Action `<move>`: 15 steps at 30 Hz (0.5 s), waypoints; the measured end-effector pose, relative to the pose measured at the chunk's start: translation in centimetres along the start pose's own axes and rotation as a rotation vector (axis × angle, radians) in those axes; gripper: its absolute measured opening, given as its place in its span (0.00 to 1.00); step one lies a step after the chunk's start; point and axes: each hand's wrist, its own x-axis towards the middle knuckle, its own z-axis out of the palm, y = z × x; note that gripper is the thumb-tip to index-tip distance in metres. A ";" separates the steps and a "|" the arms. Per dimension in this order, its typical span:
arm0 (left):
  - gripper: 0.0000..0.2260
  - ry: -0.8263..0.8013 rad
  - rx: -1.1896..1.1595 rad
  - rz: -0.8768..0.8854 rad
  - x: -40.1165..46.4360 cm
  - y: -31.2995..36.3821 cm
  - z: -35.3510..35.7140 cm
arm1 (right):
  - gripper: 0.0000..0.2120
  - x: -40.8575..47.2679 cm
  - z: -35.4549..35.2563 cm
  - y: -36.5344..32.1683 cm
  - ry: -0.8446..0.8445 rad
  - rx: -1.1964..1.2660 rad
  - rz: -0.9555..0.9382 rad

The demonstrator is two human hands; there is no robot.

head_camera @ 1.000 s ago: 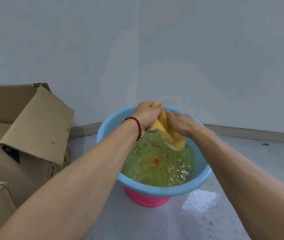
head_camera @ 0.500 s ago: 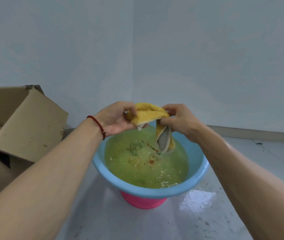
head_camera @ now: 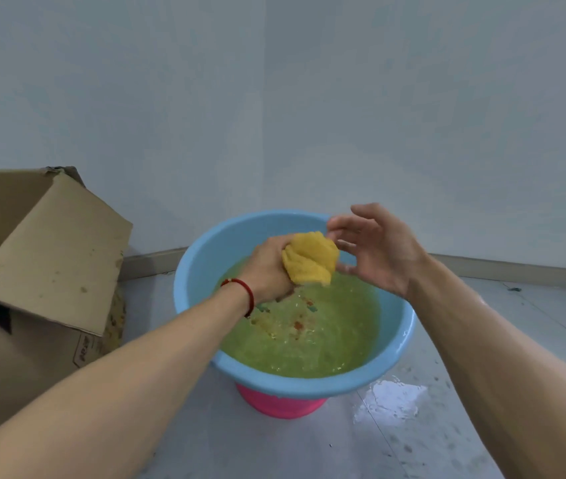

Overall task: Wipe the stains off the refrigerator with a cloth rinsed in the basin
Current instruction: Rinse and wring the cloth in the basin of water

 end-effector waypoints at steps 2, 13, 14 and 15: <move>0.07 0.037 0.302 0.225 0.5 0.3 -0.6 | 0.27 0.2 0.2 2.2 0.044 -0.012 0.136; 0.08 -0.284 1.191 0.032 -0.6 -0.9 -0.1 | 0.10 2.1 4.5 6.4 -0.037 -1.382 0.130; 0.10 -0.326 1.188 -0.052 -0.3 -0.7 0.1 | 0.09 2.4 4.6 6.8 -0.031 -1.481 0.076; 0.11 -0.390 1.130 -0.135 0.1 -0.6 0.1 | 0.10 2.6 4.6 7.0 -0.038 -1.553 0.034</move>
